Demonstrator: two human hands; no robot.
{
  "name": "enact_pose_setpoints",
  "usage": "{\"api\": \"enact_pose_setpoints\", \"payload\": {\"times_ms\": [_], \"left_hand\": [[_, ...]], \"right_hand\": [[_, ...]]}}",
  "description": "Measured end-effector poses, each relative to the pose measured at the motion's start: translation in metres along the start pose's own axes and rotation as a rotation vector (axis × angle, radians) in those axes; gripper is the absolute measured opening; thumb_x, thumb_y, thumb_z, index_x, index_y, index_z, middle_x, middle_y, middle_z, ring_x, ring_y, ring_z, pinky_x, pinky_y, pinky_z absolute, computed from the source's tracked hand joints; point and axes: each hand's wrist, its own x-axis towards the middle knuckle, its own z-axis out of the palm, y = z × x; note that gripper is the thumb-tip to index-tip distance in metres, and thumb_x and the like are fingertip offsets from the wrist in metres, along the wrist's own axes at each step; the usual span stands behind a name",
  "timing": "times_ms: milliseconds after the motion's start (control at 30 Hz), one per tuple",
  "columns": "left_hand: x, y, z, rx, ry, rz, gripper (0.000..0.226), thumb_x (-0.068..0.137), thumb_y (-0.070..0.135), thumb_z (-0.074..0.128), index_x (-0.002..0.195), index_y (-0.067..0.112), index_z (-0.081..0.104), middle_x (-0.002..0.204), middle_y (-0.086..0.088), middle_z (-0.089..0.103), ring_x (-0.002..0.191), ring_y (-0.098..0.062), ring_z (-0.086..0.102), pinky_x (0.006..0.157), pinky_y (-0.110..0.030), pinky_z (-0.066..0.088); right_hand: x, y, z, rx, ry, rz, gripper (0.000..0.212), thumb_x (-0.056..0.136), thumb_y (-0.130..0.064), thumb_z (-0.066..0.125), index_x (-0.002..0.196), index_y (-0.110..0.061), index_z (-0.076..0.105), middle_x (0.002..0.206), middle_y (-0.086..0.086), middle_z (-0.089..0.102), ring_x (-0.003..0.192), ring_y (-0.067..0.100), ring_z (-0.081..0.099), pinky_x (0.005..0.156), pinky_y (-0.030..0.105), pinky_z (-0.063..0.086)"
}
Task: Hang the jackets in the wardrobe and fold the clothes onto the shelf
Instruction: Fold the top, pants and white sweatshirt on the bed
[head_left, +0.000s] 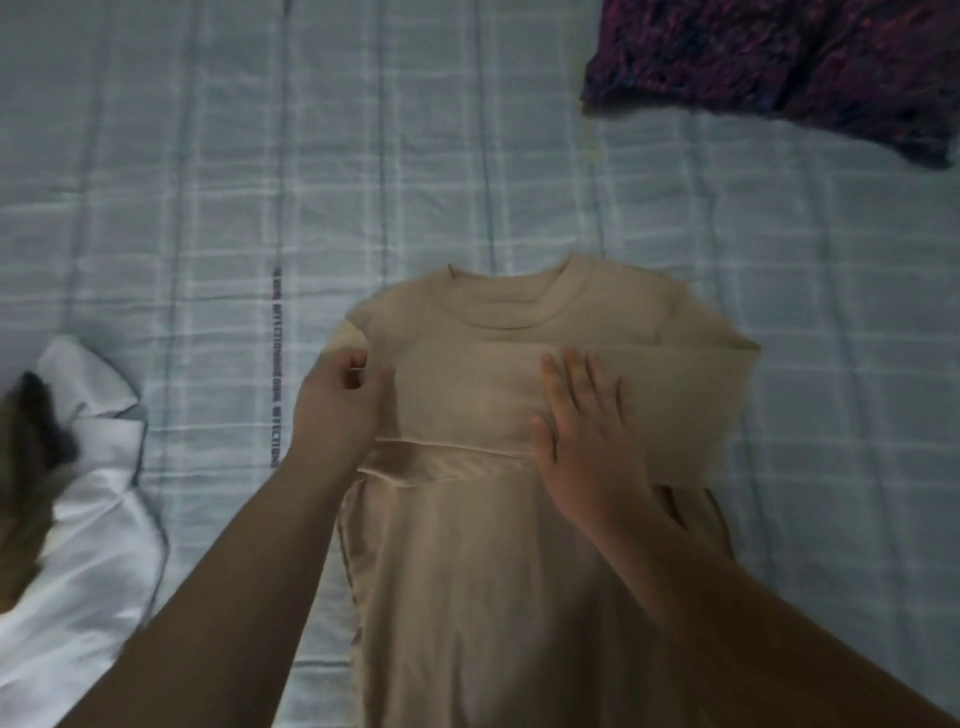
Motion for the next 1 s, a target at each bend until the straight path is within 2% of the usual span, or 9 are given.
{"api": "enact_pose_setpoints", "payload": {"times_ms": [133, 233, 367, 533, 633, 733, 867, 933, 1000], "left_hand": [[0.004, -0.019, -0.007, 0.072, 0.03, -0.036, 0.014, 0.091, 0.032, 0.062, 0.095, 0.019, 0.068, 0.084, 0.006, 0.065, 0.078, -0.015, 0.061, 0.071, -0.038, 0.053], [0.002, -0.026, -0.011, 0.16, 0.07, -0.013, 0.014, 0.093, 0.03, 0.061, 0.093, 0.017, 0.065, 0.079, 0.007, 0.061, 0.071, -0.015, 0.056, 0.057, -0.027, 0.04], [0.0, -0.04, -0.012, 0.22, 0.102, 0.038, 0.019, 0.094, 0.032, 0.057, 0.106, 0.018, 0.064, 0.091, 0.007, 0.062, 0.083, -0.018, 0.057, 0.071, -0.03, 0.039], [-0.007, -0.052, 0.006, 0.34, 0.071, 0.103, 0.012, 0.096, 0.029, 0.054, 0.094, 0.018, 0.051, 0.084, 0.002, 0.056, 0.074, -0.022, 0.055, 0.059, -0.032, 0.035], [-0.012, -0.055, 0.014, 0.316, 0.106, 0.082, 0.018, 0.093, 0.031, 0.056, 0.1, 0.018, 0.047, 0.1, -0.003, 0.053, 0.084, -0.025, 0.054, 0.066, -0.038, 0.041], [-0.025, -0.06, 0.018, 0.258, 0.185, 0.059, 0.045, 0.086, 0.03, 0.069, 0.119, 0.012, 0.045, 0.122, -0.011, 0.045, 0.109, -0.033, 0.048, 0.079, -0.044, 0.044], [-0.043, -0.074, 0.02, 0.193, 0.128, 0.063, 0.067, 0.08, 0.033, 0.072, 0.133, 0.007, 0.041, 0.132, -0.018, 0.043, 0.124, -0.036, 0.038, 0.1, -0.048, 0.037], [-0.051, -0.085, 0.02, 0.254, 0.059, 0.156, 0.077, 0.075, 0.046, 0.066, 0.138, 0.008, 0.042, 0.134, -0.016, 0.046, 0.126, -0.034, 0.038, 0.104, -0.048, 0.034], [-0.058, -0.096, 0.017, 0.303, 0.015, 0.234, 0.088, 0.072, 0.056, 0.063, 0.143, 0.011, 0.04, 0.141, -0.016, 0.041, 0.128, -0.031, 0.036, 0.106, -0.046, 0.032]], "right_hand": [[-0.011, -0.008, 0.001, -0.06, -0.011, -0.041, 0.061, 0.099, -0.043, 0.031, 0.156, -0.019, 0.024, 0.162, 0.01, 0.025, 0.149, 0.029, 0.022, 0.118, 0.057, 0.018], [-0.024, -0.003, 0.0, -0.086, -0.026, -0.008, 0.062, 0.098, -0.042, 0.03, 0.154, -0.018, 0.027, 0.16, 0.011, 0.028, 0.148, 0.03, 0.024, 0.117, 0.058, 0.019], [-0.024, 0.019, 0.001, -0.141, -0.024, 0.077, 0.061, 0.098, -0.043, 0.027, 0.154, -0.018, 0.028, 0.159, 0.011, 0.031, 0.148, 0.03, 0.025, 0.118, 0.058, 0.017], [-0.008, 0.044, 0.002, -0.163, -0.038, 0.083, 0.061, 0.098, -0.043, 0.026, 0.155, -0.019, 0.026, 0.16, 0.009, 0.03, 0.146, 0.032, 0.026, 0.119, 0.054, 0.015], [-0.007, 0.049, -0.006, -0.061, 0.026, 0.06, 0.059, 0.098, -0.039, 0.029, 0.153, -0.016, 0.031, 0.157, 0.012, 0.035, 0.144, 0.033, 0.03, 0.119, 0.049, 0.02], [-0.019, 0.064, -0.02, 0.048, 0.151, 0.107, 0.064, 0.088, -0.031, 0.043, 0.149, -0.012, 0.038, 0.156, 0.014, 0.036, 0.144, 0.035, 0.03, 0.118, 0.051, 0.023], [-0.051, 0.089, -0.016, 0.164, 0.054, 0.193, 0.092, 0.072, -0.025, 0.058, 0.155, -0.015, 0.021, 0.163, 0.014, 0.015, 0.151, 0.032, 0.012, 0.12, 0.051, 0.021], [-0.062, 0.095, -0.01, 0.215, 0.031, 0.236, 0.097, 0.073, -0.017, 0.064, 0.157, -0.017, 0.016, 0.165, 0.009, 0.007, 0.152, 0.026, 0.005, 0.122, 0.043, 0.016], [-0.064, 0.097, -0.009, 0.34, 0.103, 0.332, 0.094, 0.077, -0.012, 0.067, 0.157, -0.016, 0.017, 0.165, 0.007, 0.01, 0.151, 0.023, 0.01, 0.122, 0.031, 0.012]]}}
